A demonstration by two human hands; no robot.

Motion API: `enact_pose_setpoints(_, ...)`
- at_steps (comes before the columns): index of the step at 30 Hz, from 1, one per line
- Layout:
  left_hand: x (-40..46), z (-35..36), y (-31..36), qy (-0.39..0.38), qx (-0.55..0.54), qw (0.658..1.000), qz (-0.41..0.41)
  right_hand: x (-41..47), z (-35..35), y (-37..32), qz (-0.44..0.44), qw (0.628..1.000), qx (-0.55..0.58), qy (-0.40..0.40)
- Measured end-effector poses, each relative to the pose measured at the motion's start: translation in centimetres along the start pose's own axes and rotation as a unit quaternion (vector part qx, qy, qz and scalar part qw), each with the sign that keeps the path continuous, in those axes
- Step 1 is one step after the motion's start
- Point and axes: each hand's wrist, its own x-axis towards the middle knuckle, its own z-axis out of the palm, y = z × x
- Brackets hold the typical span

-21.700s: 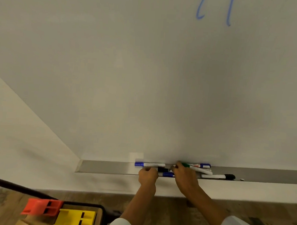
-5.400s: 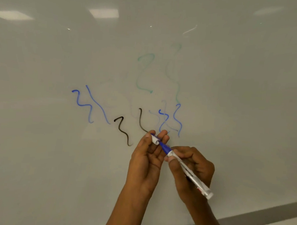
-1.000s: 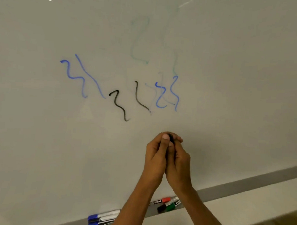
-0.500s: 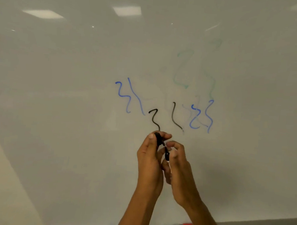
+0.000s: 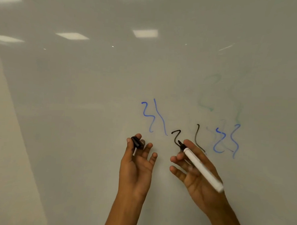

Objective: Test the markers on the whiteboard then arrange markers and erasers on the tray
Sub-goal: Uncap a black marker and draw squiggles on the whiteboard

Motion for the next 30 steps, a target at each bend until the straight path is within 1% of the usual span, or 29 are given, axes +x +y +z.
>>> enact_pose_setpoints(1,0.2,-0.1,0.1,0.001,0.001,1.000,-0.001,0.3,-0.1,0.3,-0.040,0.997,-0.059,0.010)
enact_pose_setpoints(2,0.4,-0.3,0.2,0.003,0.005,1.000,0.000,0.8,-0.2,0.6,-0.093,0.986,-0.131,0.035)
enact_pose_setpoints(4,0.6,-0.5,0.3,0.007,0.015,1.000,0.000,1.9,-0.2,0.9,-0.196,0.943,-0.251,0.098)
enact_pose_setpoints(6,0.7,-0.6,0.4,0.004,0.024,1.000,-0.002,3.4,-0.6,0.8,-0.263,0.890,-0.338,0.156)
enact_pose_setpoints(8,0.8,-0.4,0.3,-0.002,0.030,1.000,-0.006,4.6,-1.1,0.6,-0.290,0.831,-0.435,0.192)
enact_pose_setpoints(9,0.9,-0.3,0.3,-0.003,0.032,0.999,-0.007,5.1,-1.3,0.7,-0.289,0.808,-0.471,0.204)
enact_pose_setpoints(11,1.0,-0.1,0.1,-0.007,0.033,0.999,-0.009,5.3,-1.9,1.0,-0.299,0.769,-0.516,0.227)
enact_pose_setpoints(13,1.2,0.0,0.0,-0.011,0.038,0.999,-0.013,5.0,-2.7,1.9,-0.336,0.733,-0.539,0.244)
enact_pose_setpoints(16,1.6,0.2,-0.6,-0.016,0.044,0.999,-0.021,3.9,-4.3,3.5,-0.371,0.689,-0.573,0.243)
enact_pose_setpoints(18,1.8,0.4,-0.8,-0.019,0.044,0.998,-0.027,2.8,-4.9,4.2,-0.369,0.672,-0.599,0.232)
enact_pose_setpoints(20,1.9,0.5,-1.1,-0.022,0.044,0.998,-0.030,2.1,-5.2,4.0,-0.364,0.658,-0.615,0.239)
enact_pose_setpoints(22,2.1,0.5,-1.4,-0.028,0.046,0.998,-0.030,2.6,-5.1,2.6,-0.370,0.662,-0.593,0.271)
enact_pose_setpoints(24,2.1,0.5,-1.8,-0.029,0.055,0.998,-0.028,4.0,-4.6,1.1,-0.382,0.674,-0.567,0.280)
enact_pose_setpoints(27,2.1,0.6,-2.6,-0.030,0.068,0.997,-0.033,5.1,-4.6,1.2,-0.395,0.653,-0.594,0.255)
enact_pose_setpoints(30,1.9,0.3,-3.3,-0.021,0.088,0.995,-0.038,2.7,-6.5,3.5,-0.376,0.642,-0.621,0.246)
